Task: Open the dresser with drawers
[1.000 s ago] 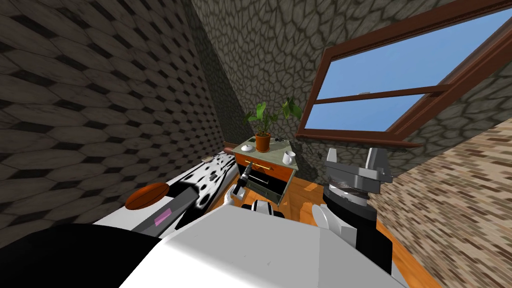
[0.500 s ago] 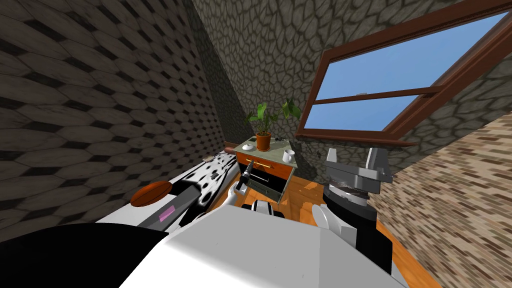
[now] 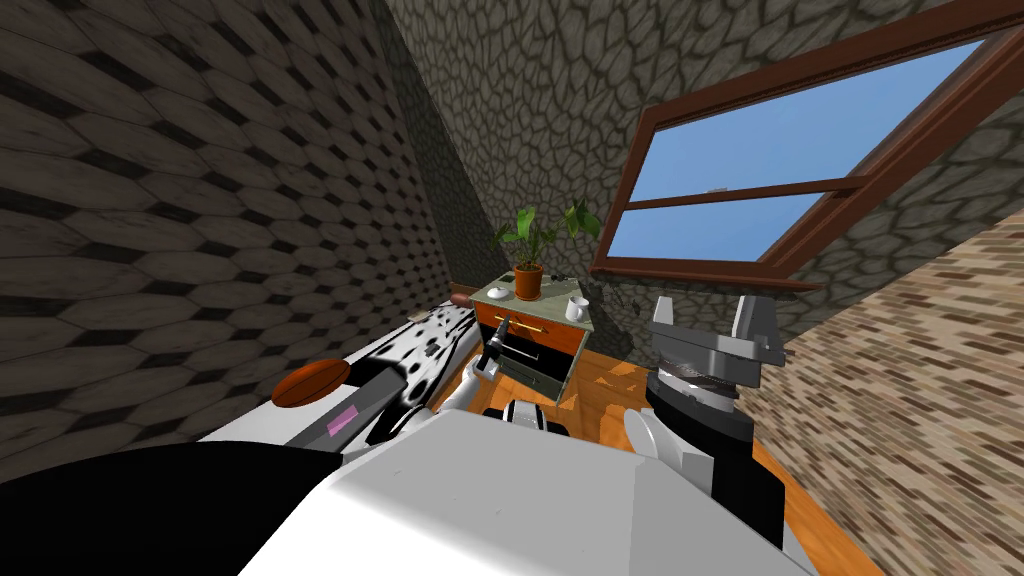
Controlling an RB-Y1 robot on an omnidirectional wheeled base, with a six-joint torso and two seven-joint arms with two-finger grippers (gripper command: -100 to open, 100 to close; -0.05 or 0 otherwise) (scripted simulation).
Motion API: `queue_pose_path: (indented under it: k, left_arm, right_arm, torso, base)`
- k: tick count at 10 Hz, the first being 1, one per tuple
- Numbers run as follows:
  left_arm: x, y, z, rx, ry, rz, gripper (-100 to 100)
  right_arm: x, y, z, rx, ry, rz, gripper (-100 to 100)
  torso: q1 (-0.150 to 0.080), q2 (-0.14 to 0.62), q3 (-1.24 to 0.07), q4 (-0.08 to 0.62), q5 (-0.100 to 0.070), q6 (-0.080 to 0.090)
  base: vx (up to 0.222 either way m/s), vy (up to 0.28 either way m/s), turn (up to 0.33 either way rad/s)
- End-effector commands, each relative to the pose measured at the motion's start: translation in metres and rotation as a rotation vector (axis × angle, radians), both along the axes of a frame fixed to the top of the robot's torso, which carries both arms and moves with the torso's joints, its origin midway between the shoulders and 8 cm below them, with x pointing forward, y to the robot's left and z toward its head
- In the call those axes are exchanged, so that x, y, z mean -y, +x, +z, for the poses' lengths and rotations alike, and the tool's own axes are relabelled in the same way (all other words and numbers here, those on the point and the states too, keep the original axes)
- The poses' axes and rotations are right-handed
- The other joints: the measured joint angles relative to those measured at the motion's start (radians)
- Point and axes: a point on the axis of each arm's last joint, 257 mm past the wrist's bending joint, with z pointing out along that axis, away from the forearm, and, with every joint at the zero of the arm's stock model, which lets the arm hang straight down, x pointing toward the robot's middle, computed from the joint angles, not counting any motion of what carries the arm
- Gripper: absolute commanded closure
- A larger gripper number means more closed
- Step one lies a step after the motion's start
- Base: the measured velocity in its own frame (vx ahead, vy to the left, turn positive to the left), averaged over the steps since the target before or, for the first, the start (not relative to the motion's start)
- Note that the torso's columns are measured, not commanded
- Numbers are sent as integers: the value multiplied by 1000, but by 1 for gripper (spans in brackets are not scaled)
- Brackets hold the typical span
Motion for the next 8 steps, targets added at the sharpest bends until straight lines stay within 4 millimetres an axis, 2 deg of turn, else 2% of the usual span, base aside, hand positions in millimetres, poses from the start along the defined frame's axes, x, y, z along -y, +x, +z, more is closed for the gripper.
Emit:
queue_pose_path:
  k: [1,3,4,6,7,8]
  left_arm:
    - [7,13,3,0,-1,3,-100]
    - [8,16,-5,-20,8,0,-100]
    - [13,26,7,-2,1,3,-100]
    - [13,27,4,-10,6,1,-100]
    - [9,17,-4,-19,9,-1,100]
    - [8,16,-5,-20,8,0,100]
  right_arm:
    - [0,0,0,0,0,0,0]
    - [0,0,0,0,0,0,0]
    - [0,0,0,0,0,0,0]
    - [0,0,0,0,0,0,0]
    - [0,0,0,0,0,0,0]
    - [0,0,0,0,0,0,0]
  torso:
    - [0,0,0,0,0,0]
    - [0,1,1,0,0,0]
    - [0,0,0,0,0,0]
    - [1,1,0,0,0,0]
    - [0,-1,0,0,0,0]
    - [-1,-4,-2,-1,0,0]
  base:
    - [-48,21,2]
    - [-41,8,-3]
    - [-49,16,4]
    - [-39,13,-3]
    - [46,-10,0]
    - [59,-21,3]
